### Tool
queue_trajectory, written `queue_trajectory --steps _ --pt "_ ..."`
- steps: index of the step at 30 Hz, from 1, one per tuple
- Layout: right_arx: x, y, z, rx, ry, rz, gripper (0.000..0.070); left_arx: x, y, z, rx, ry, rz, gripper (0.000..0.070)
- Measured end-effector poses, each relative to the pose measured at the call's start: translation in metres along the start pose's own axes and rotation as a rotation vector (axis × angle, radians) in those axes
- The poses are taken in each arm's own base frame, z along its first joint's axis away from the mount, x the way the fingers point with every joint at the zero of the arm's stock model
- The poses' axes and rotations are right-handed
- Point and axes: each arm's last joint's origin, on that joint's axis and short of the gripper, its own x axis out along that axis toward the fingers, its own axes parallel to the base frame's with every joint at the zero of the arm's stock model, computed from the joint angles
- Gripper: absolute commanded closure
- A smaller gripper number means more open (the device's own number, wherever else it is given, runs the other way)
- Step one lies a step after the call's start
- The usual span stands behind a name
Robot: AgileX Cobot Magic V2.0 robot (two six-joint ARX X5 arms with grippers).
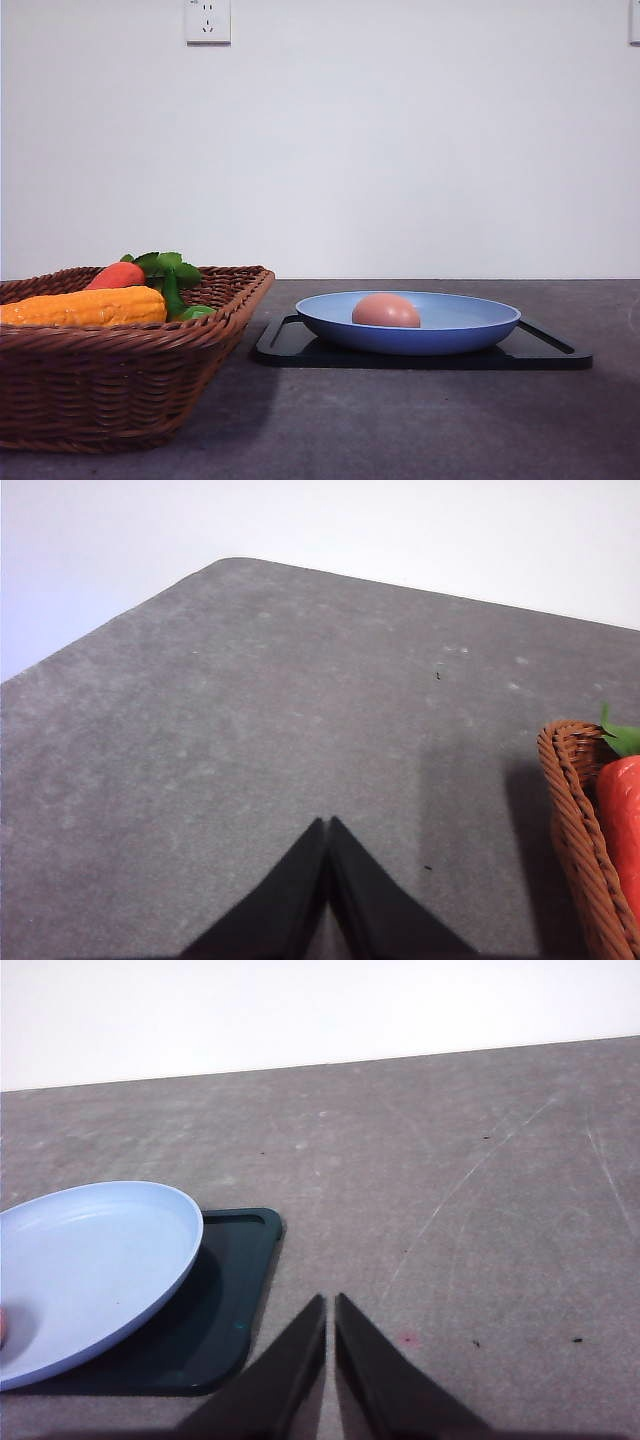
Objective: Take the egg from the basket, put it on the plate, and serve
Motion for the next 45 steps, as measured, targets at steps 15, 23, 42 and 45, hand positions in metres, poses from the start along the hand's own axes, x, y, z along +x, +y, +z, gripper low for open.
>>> queue_trajectory --steps 15,23,42,45 --pt "0.0000 0.0000 0.0000 0.002 0.000 0.000 0.0700 0.0000 0.0000 0.0000 0.000 0.000 0.000 0.0700" --pt "0.0000 0.0000 0.0000 0.002 0.000 0.000 0.0700 0.0000 0.0000 0.0000 0.000 0.000 0.000 0.0700" --pt "0.0000 0.0000 0.0000 0.002 0.000 0.000 0.0700 0.0000 0.0000 0.0000 0.000 0.000 0.000 0.0700" --pt "0.0000 0.0000 0.0000 0.002 0.000 0.000 0.0700 0.0000 0.0000 0.0000 0.000 0.000 0.000 0.0700"
